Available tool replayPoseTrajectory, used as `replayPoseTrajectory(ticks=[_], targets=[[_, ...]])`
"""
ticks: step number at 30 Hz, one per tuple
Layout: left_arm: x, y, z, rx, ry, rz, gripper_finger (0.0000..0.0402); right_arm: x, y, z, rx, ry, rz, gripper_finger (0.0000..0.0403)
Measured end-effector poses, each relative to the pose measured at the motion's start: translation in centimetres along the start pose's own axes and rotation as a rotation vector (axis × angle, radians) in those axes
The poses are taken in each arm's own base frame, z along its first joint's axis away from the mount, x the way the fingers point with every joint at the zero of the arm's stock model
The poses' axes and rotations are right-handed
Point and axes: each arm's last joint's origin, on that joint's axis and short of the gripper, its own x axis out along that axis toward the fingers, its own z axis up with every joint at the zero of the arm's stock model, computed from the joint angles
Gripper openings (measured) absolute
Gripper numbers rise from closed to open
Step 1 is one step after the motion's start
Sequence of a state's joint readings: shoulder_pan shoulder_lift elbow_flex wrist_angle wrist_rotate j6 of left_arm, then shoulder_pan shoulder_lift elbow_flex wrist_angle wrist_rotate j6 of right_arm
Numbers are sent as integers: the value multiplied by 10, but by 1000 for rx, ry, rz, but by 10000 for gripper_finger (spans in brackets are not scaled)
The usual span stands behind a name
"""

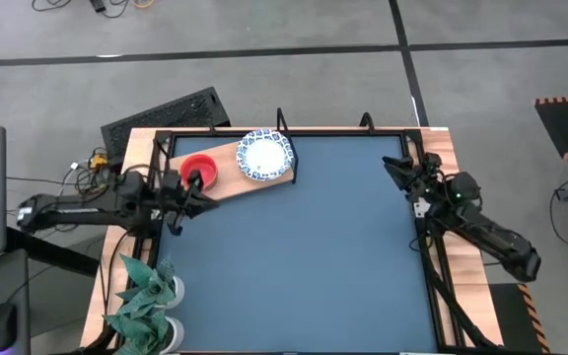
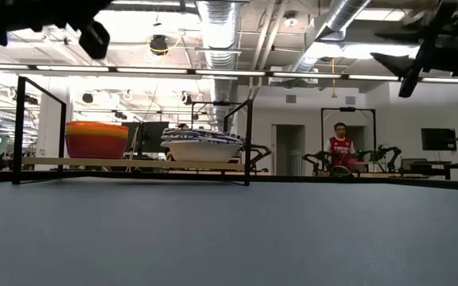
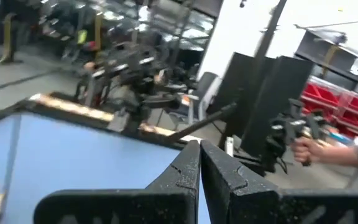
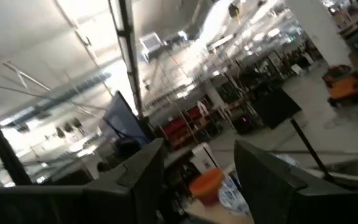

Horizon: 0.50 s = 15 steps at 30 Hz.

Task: Place and stack bowls onto a shelf
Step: Return to Home Position

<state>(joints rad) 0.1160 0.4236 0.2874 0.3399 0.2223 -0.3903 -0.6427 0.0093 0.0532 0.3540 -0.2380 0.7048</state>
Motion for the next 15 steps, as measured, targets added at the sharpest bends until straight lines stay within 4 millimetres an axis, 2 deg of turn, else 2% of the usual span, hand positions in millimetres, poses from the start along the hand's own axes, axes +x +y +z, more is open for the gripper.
replayPoseTrajectory(ticks=[8, 15], targets=[[-4, -15, -6, 21, 43, -59, 0, -3, -11, 1, -25, 40, -71, 220], [-33, -19, 1, 53, -17, -37, 0, -5, -14, 4, -23, 78, -40, 220]])
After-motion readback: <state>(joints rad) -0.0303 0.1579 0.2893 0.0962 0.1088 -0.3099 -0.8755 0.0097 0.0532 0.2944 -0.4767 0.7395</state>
